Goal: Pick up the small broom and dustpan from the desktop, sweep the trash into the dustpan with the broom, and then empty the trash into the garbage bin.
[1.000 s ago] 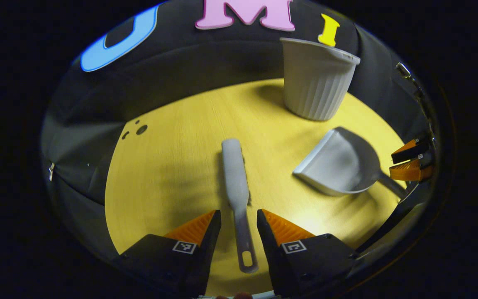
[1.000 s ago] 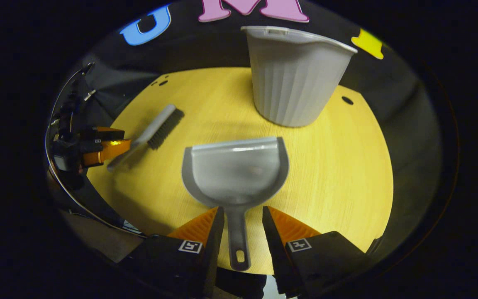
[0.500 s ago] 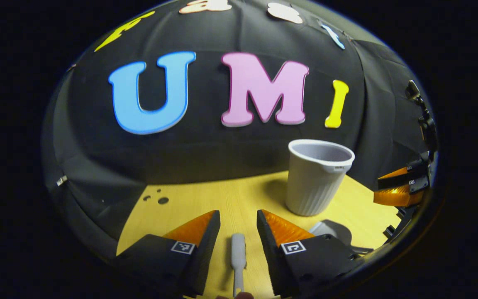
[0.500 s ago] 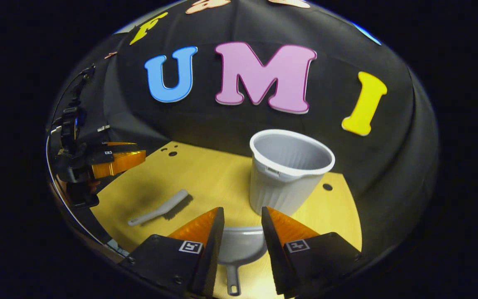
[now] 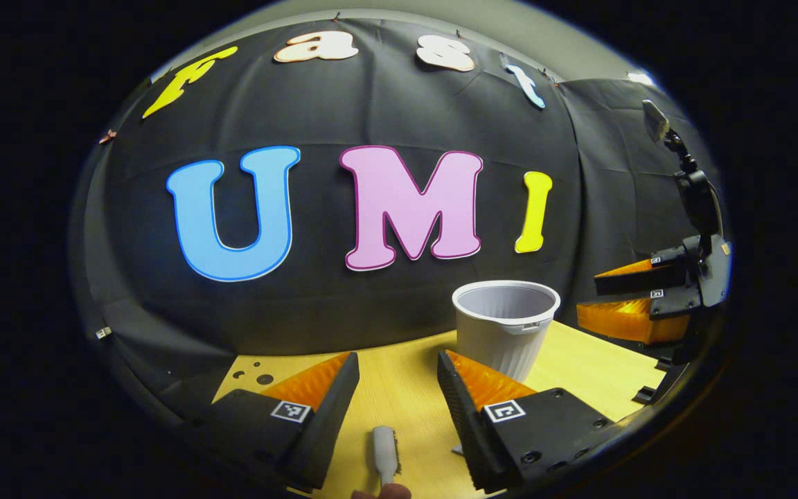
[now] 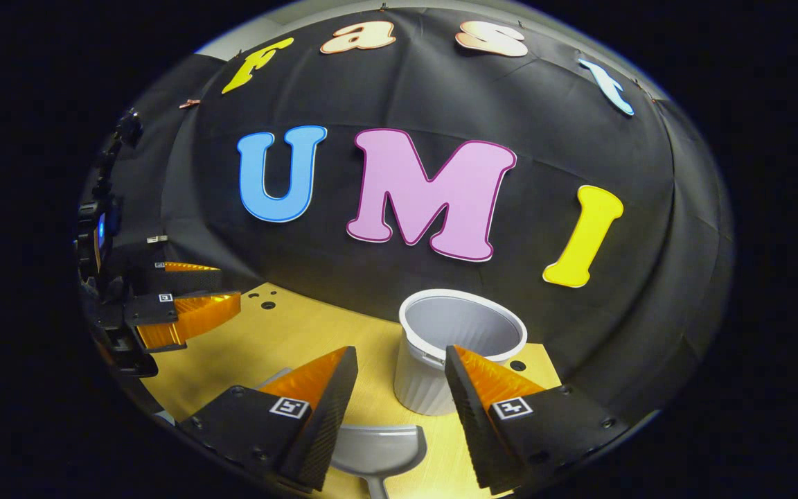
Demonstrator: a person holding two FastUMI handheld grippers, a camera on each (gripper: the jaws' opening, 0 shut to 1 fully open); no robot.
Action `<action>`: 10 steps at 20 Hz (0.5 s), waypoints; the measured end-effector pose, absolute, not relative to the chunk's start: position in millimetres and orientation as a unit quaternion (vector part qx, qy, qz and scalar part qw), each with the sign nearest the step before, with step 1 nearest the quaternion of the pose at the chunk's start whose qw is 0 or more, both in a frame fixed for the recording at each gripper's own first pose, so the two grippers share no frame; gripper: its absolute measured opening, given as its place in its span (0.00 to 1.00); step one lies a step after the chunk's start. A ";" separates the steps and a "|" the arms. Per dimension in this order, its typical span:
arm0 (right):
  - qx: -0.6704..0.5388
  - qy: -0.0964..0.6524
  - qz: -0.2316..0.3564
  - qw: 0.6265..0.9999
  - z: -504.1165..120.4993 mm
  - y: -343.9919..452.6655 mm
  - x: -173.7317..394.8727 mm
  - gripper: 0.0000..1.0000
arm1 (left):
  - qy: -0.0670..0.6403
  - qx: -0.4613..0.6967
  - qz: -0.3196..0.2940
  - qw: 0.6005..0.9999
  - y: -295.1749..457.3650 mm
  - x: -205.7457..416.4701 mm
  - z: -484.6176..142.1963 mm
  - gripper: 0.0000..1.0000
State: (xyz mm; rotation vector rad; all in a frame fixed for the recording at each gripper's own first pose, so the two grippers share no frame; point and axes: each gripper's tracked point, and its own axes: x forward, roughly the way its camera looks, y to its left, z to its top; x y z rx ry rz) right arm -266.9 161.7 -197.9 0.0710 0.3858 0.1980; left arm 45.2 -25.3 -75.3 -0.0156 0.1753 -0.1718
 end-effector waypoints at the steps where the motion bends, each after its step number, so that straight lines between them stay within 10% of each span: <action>1: 0.037 0.193 0.099 0.976 -197.7 163.1 -265.9 0.86 | 0.089 -0.019 -0.090 0.992 -25.6 47.3 -75.0 0.77; 10: 0.050 0.193 0.086 0.976 -193.6 166.3 -258.2 0.95 | 0.072 -0.015 -0.084 0.994 -10.2 61.0 -55.7 0.83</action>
